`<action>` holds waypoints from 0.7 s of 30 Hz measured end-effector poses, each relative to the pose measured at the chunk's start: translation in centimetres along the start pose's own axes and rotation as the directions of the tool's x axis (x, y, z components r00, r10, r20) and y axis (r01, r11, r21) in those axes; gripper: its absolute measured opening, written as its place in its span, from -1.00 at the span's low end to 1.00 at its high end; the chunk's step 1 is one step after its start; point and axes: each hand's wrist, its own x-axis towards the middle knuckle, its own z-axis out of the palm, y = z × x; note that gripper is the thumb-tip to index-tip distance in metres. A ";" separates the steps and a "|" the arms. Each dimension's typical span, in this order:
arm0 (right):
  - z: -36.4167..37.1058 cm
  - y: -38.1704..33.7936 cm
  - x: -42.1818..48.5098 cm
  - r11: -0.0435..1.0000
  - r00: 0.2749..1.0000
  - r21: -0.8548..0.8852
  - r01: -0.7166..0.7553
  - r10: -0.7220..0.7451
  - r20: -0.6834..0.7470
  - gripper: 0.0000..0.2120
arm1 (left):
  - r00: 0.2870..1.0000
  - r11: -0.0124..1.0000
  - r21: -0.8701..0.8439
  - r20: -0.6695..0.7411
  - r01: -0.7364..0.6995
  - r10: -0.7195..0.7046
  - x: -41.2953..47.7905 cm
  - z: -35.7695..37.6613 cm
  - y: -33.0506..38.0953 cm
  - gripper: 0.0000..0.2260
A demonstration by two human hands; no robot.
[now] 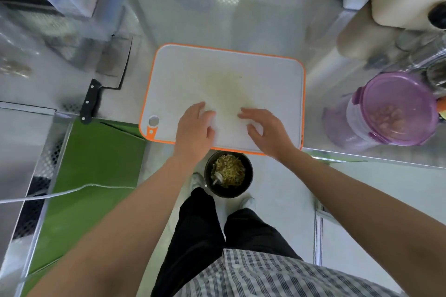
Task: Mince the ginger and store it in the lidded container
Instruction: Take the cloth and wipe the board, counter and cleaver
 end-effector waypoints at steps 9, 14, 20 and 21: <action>1.8 -0.2 6.8 0.990 0.991 -0.144 -0.016 0.035 0.128 -0.51 | 1.000 0.988 0.153 0.007 0.020 -0.022 5.5 -1.6 -2.1 -0.64; 0.3 -0.8 7.0 0.993 0.982 0.105 -0.045 0.063 -0.177 -0.70 | 1.000 0.994 0.109 -0.026 -0.003 0.006 6.2 -1.7 -2.7 -0.73; 1.8 0.3 8.0 0.961 0.979 -0.267 0.066 -0.011 0.204 -0.44 | 0.994 0.993 0.038 -0.016 -0.108 0.108 6.6 -1.0 -2.9 -0.51; 2.1 0.2 6.5 0.967 0.977 -0.227 0.118 -0.073 0.199 -0.50 | 0.991 0.990 0.031 0.009 -0.137 0.136 6.9 -0.8 -2.6 -0.47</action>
